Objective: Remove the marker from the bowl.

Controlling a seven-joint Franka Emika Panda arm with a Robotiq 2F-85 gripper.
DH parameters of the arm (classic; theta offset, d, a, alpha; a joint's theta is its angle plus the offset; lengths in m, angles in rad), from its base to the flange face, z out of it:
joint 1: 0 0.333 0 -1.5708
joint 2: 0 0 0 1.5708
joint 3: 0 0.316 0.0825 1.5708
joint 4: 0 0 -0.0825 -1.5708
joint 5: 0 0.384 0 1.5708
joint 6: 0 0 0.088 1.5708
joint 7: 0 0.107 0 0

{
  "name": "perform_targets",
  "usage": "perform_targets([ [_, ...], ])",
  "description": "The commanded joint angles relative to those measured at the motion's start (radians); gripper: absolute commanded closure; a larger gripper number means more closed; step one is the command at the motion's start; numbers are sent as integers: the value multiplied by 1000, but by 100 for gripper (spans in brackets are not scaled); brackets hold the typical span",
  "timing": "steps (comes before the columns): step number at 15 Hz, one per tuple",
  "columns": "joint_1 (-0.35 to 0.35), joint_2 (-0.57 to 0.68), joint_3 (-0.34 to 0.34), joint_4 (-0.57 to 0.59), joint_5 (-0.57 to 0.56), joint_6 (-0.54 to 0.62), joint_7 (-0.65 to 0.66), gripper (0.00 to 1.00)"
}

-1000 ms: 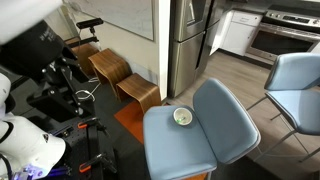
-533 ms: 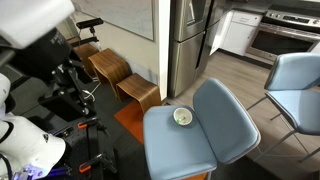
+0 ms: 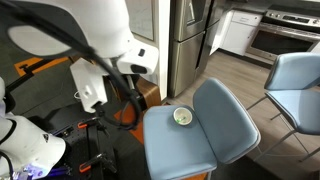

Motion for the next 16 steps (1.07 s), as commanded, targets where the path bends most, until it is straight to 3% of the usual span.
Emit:
perform_targets([
  [1,39,223,30,73,82,101,-129,0],
  [4,49,419,91,149,166,175,-221,0],
  [8,-11,665,219,308,249,218,-280,0],
  [12,-96,899,340,503,224,232,-257,0],
  [16,-148,1113,416,681,180,258,-231,0],
])
